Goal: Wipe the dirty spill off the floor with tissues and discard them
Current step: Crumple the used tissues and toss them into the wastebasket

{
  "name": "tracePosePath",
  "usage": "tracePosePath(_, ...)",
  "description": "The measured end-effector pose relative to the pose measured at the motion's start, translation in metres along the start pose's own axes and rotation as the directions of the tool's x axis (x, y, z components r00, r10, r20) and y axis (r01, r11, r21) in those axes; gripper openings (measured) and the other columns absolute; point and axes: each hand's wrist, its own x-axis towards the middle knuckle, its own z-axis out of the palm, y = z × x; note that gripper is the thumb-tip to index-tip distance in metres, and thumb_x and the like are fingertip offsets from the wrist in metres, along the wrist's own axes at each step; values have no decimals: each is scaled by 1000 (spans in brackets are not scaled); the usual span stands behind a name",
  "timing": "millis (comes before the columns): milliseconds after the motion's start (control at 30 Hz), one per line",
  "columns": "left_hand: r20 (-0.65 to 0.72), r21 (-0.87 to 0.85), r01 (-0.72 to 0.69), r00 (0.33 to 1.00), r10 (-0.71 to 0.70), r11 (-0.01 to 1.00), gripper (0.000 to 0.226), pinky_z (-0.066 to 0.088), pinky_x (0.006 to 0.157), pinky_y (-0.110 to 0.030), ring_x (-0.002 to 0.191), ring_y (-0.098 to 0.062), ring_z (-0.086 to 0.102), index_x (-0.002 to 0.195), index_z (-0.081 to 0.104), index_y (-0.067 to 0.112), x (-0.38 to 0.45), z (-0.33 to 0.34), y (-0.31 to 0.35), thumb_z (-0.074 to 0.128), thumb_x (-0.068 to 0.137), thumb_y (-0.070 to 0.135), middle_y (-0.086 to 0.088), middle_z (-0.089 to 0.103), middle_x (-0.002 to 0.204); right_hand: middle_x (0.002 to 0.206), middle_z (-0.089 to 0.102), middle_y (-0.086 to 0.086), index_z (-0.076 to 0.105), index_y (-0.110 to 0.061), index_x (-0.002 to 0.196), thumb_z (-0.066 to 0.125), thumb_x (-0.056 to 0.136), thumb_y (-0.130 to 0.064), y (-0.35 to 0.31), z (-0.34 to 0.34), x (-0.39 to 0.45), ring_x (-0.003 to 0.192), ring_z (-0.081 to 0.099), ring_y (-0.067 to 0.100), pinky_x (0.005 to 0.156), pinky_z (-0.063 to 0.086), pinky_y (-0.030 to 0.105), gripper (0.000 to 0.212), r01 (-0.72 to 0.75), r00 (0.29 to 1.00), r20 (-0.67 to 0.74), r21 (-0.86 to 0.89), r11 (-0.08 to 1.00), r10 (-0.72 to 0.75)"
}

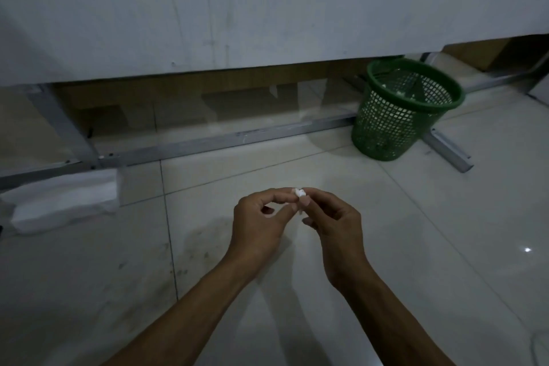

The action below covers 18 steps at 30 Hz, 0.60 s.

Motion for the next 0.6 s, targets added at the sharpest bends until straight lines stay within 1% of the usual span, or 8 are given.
tracePosePath(100, 76, 94, -124, 990, 117, 988, 20, 57, 90, -34, 108, 3, 64, 110, 78, 34, 6, 12, 17, 75, 91, 29, 22, 73, 115, 106, 79, 2, 79, -20, 108, 71, 96, -18, -15, -8, 8, 100, 74, 19, 81, 59, 34, 15, 38, 996, -78, 20, 999, -37)
tracePosePath(200, 217, 138, -240, 954, 207, 961, 39, 56, 93, -32, 112, 0, 62, 131, 68, 28, 20, 23, 39, 74, 93, 21, 15, 68, 131, 102, 79, 5, 77, -15, 108, 72, 94, -15, -37, -17, 25, 98, 75, 20, 84, 62, 38, 14, 83, 986, -149, 24, 996, -79)
tracePosePath(267, 295, 132, -285, 926, 237, 950, 48, 55, 95, -29, 115, 1, 61, 138, 62, 28, 34, 30, 57, 74, 93, 21, 13, 65, 135, 100, 79, 5, 75, -12, 106, 74, 93, -16, -56, -24, 41, 96, 75, 20, 83, 61, 37, 14, 123, 973, -198, 32, 992, -115)
tracePosePath(333, 311, 128, -279, 923, 228, 952, 50, 56, 98, -31, 115, -2, 62, 140, 61, 29, 48, 36, 76, 75, 92, 24, 12, 66, 133, 97, 78, 4, 72, -11, 103, 76, 90, -15, -76, -32, 61, 93, 75, 17, 80, 60, 32, 14, 189, 945, -278, 36, 981, -172)
tracePosePath(400, 275, 130, -279, 932, 236, 951, 46, 58, 97, -34, 110, -4, 65, 136, 64, 26, 59, 43, 93, 75, 92, 25, 10, 69, 126, 95, 77, -2, 71, -12, 101, 78, 89, -16, -98, -42, 87, 92, 74, 10, 79, 60, 26, 15, 292, 884, -374, -25, 956, -280)
tracePosePath(500, 211, 119, -346, 925, 317, 931, 33, 61, 89, -32, 94, -3, 69, 124, 71, 18, 71, 45, 111, 74, 91, 16, 8, 74, 109, 94, 74, -8, 71, -17, 101, 77, 89, -18, -132, -63, 131, 89, 72, 0, 80, 63, 24, 13, 377, 737, -528, -196, 905, -422)
tracePosePath(567, 204, 104, -368, 917, 342, 924, 29, 61, 86, -30, 89, -7, 71, 118, 74, 16, 74, 40, 116, 75, 90, 11, 6, 75, 101, 97, 75, -5, 75, -17, 101, 77, 89, -20, -152, -80, 163, 86, 73, 4, 79, 64, 28, 12, 385, 626, -595, -326, 863, -504)
tracePosePath(600, 208, 107, -370, 916, 343, 923, 28, 61, 85, -29, 88, -7, 71, 116, 74, 16, 74, 37, 116, 76, 89, 10, 5, 76, 98, 101, 75, 0, 77, -16, 103, 76, 90, -20, -159, -89, 178, 87, 73, 7, 82, 64, 31, 14, 360, 603, -597, -388, 848, -529)
